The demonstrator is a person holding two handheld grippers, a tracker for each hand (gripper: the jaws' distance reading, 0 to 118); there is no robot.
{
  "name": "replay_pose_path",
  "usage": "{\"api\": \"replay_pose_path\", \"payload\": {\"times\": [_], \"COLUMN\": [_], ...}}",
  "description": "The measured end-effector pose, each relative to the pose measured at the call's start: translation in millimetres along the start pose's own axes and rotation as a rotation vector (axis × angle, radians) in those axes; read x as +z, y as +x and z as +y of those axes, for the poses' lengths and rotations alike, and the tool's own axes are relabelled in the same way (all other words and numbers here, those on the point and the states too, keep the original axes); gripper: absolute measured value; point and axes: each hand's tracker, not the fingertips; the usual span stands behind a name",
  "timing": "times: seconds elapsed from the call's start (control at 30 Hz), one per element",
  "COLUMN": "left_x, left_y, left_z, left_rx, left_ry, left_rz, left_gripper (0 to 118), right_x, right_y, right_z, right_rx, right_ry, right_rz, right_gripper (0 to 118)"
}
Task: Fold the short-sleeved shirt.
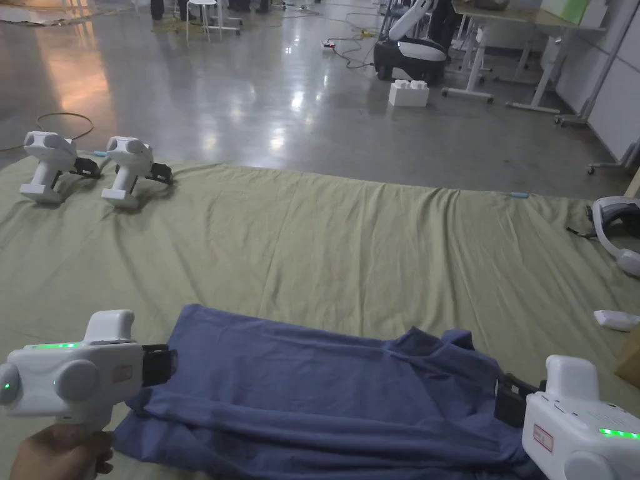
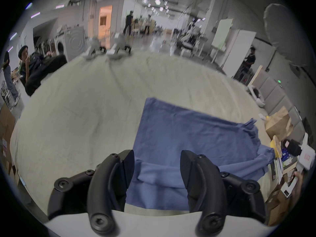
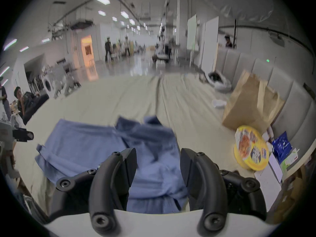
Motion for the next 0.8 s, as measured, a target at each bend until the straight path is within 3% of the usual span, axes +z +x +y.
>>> {"api": "replay_pose_path", "payload": {"times": [0.1,0.23,0.33,0.4,0.47,0.53,0.57,0.8], "left_x": [32.5,77.6,104.0,116.0,122.7,126.2,128.1,139.0], "left_y": [22.1,49.0,64.1,72.0,76.9,82.3,82.0,74.5], "left_z": [-5.0,-19.1,-31.8,-38.8,-43.9,-48.9,-51.9,-66.3], "left_rx": [-0.054,-0.075,-0.084,-0.116,-0.126,-0.145,-0.151,-0.173], "left_ry": [0.125,0.311,0.435,0.491,0.511,0.524,0.528,0.561], "left_rz": [-0.009,0.011,0.035,0.073,0.063,0.098,0.088,0.091], "left_gripper": [65,65,64,50,18,14,4,1], "right_x": [23.9,50.0,68.5,79.1,85.4,89.6,89.3,96.7], "right_y": [-17.4,-41.8,-56.2,-66.2,-71.1,-71.3,-71.3,-71.4], "right_z": [6.7,4.6,-4.1,-10.3,-15.0,-17.9,-18.2,-20.1], "right_rx": [0.0,0.033,0.03,0.044,0.04,0.026,0.026,0.042], "right_ry": [0.146,0.298,0.394,0.441,0.463,0.464,0.464,0.498], "right_rz": [0.032,-0.007,-0.013,-0.069,-0.081,-0.07,-0.068,-0.065], "right_gripper": [59,58,48,23,18,11,9,5]}}
